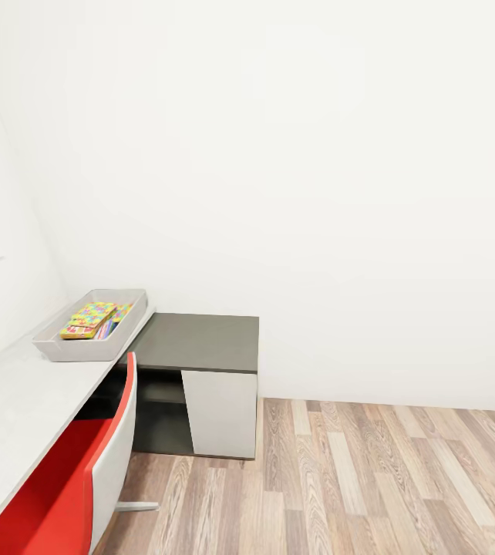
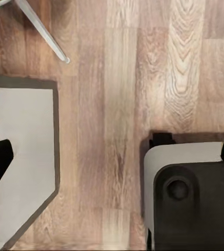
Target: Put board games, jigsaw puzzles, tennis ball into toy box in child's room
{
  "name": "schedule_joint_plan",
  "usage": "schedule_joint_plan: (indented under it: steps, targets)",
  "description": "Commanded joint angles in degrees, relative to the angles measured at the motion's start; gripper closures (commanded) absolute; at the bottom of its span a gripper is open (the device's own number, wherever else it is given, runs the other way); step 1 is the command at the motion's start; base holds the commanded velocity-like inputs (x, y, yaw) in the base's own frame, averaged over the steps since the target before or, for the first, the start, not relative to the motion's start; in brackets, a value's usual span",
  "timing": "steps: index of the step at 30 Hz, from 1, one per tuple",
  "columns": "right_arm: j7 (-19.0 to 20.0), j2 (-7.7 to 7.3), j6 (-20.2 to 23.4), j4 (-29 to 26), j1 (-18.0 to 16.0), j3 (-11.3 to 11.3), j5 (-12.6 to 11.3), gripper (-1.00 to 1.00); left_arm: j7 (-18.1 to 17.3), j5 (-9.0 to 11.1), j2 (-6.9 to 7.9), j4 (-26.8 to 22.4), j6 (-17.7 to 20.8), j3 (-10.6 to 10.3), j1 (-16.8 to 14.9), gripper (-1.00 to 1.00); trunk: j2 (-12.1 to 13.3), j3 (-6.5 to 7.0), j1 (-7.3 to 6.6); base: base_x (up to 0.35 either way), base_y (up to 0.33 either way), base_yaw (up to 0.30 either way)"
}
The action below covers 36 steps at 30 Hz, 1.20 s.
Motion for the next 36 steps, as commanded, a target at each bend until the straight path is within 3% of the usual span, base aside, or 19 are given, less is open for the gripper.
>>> schedule_joint_plan:
  steps: [1,8,15,26,31,32,36]
  targets:
    - [-0.1,-0.01,-1.0,0.4,0.0,-0.1,-0.2,-1.0,1.0,0.0,0.04,0.2,-0.9,-0.5,0.9,-1.0,-0.1,-0.09,0.04,0.0,0.0,0.0]
    - [-0.3,-0.57,-5.3,5.0,0.0,-0.1,-0.3,-1.0,4.3,0.0,0.31,0.6,-5.7,-0.5,6.5,-1.0,-0.1,-0.09,0.04,0.0,0.0,0.0]
    - [-0.4,-0.9,-6.1,6.0,0.1,-0.1,-0.3,-1.0,4.8,0.3,0.38,0.7,-6.7,-0.4,9.6,-1.0,-0.1,-0.09,0.04,0.0,0.0,0.0]
    - [-3.5,-0.97,-6.3,6.1,0.1,0.1,0.0,-1.0,5.3,0.5,0.25,0.8,-6.4,-0.3,12.2,-1.0,-0.1,-0.09,0.04,0.0,0.0,0.0]
    - [-5.2,-1.17,-6.2,6.2,0.1,0.6,1.5,-1.0,6.6,0.5,0.19,0.9,-6.2,-0.2,12.9,-1.0,-0.1,-0.09,0.04,0.0,0.0,0.0]
    - [-6.4,-1.75,-6.2,6.3,0.1,0.9,3.0,-1.0,8.4,0.6,0.09,0.9,-6.2,-0.2,13.8,-1.0,-0.1,-0.09,0.04,0.0,0.0,0.0]
    - [-6.9,-2.06,-5.9,6.4,0.1,1.0,3.5,-1.0,9.3,0.6,0.03,0.9,-6.2,-0.1,14.2,-1.0,-0.1,-0.09,0.04,0.0,0.0,0.0]
